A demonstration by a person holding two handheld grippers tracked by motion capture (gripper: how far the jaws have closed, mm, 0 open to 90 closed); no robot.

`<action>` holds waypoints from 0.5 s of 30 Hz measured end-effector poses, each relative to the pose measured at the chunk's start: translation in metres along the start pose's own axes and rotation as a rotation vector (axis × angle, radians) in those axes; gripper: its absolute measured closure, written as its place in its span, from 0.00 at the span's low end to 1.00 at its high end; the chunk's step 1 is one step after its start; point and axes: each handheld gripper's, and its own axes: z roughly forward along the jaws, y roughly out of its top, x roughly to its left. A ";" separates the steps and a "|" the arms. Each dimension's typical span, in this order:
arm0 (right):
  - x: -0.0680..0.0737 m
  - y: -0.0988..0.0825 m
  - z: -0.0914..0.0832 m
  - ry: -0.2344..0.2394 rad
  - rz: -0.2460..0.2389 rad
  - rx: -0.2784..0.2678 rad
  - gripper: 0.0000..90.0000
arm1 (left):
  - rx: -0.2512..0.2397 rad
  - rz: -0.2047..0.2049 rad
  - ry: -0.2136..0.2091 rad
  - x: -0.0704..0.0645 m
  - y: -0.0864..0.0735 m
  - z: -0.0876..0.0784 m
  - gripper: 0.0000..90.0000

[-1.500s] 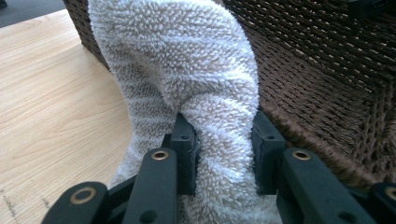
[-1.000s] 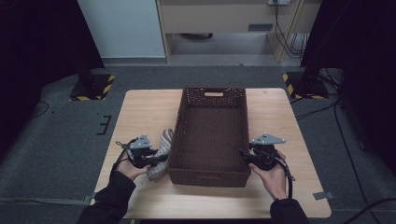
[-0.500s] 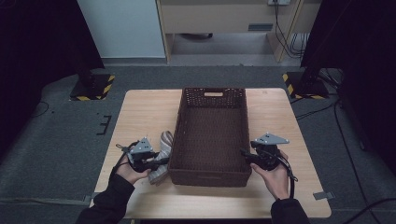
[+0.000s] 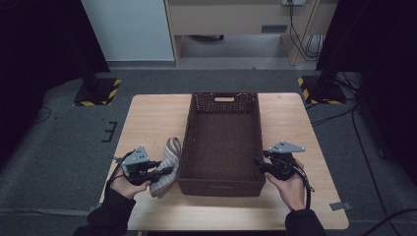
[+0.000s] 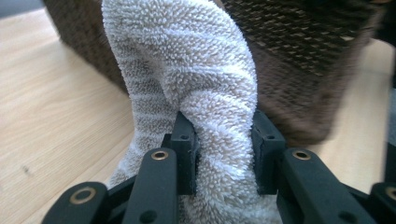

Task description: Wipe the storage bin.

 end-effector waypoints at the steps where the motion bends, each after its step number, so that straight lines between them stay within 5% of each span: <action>1: 0.000 0.000 0.000 0.004 0.013 0.004 0.63 | 0.007 0.005 -0.001 -0.002 -0.001 0.001 0.74; 7: 0.004 -0.002 0.001 -0.002 0.010 0.013 0.64 | 0.077 0.010 -0.005 -0.005 -0.015 0.012 0.74; 12: 0.008 -0.003 0.005 -0.011 -0.017 0.038 0.67 | 0.183 0.012 -0.010 -0.006 -0.031 0.031 0.74; 15: 0.008 -0.004 0.005 -0.007 -0.018 0.032 0.67 | 0.180 -0.006 -0.010 -0.004 -0.033 0.031 0.74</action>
